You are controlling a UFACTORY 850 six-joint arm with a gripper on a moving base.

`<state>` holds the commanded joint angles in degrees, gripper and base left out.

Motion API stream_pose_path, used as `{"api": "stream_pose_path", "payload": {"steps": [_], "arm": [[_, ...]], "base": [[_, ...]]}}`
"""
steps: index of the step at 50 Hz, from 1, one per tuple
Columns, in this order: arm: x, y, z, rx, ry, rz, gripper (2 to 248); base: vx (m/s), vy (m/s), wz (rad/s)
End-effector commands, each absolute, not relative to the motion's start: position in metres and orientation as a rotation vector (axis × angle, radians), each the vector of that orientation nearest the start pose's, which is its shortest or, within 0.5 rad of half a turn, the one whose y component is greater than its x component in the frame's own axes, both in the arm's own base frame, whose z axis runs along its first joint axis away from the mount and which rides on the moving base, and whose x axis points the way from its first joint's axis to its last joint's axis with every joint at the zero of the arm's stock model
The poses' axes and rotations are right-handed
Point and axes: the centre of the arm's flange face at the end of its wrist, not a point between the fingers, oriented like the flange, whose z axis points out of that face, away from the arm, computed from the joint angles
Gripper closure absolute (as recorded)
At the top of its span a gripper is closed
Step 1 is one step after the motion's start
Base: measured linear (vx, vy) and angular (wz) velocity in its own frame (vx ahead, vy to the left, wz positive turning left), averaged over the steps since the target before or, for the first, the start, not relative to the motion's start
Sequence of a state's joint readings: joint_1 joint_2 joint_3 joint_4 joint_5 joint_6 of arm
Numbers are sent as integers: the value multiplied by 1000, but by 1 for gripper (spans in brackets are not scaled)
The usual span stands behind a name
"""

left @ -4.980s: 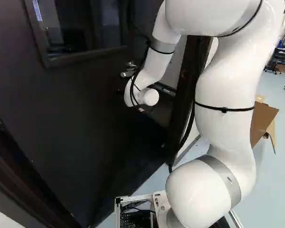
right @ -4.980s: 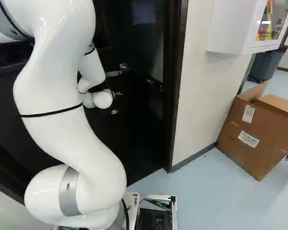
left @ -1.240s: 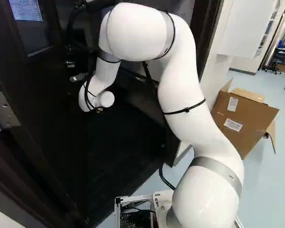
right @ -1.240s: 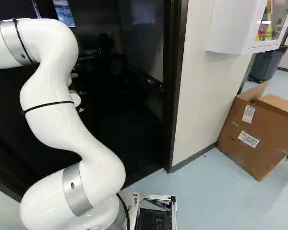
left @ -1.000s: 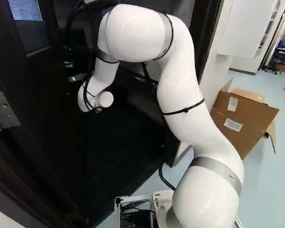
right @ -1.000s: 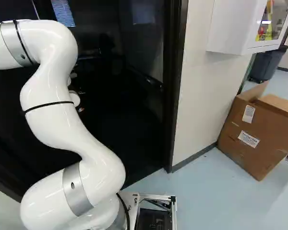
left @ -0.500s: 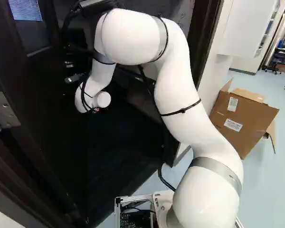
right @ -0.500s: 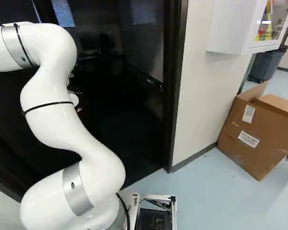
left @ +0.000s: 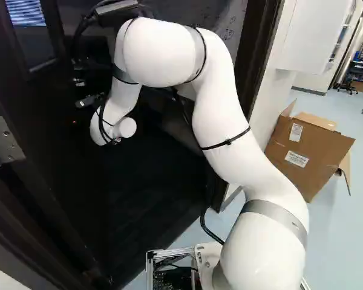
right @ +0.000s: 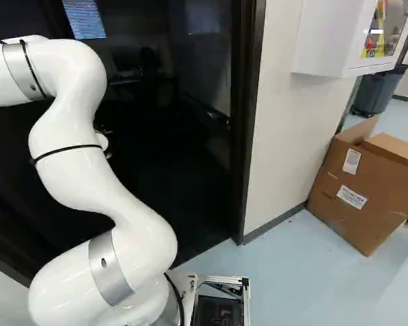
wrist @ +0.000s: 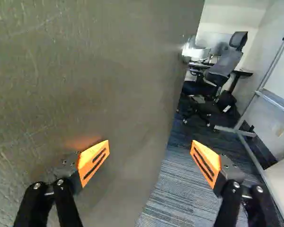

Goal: Open the door and move inside

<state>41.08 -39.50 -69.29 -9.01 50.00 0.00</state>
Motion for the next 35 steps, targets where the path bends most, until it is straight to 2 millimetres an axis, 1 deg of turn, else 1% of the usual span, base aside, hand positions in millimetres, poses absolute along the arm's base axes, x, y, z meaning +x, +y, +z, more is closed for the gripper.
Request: {"api": "stream_pose_path", "payload": {"steps": [21,35], "arm": [[500,475,351,-1851,-967,-1620,3],[492,486,350,-1834,-981,-1611,3]], "base": [[0,0,0],[0,0,0]]}}
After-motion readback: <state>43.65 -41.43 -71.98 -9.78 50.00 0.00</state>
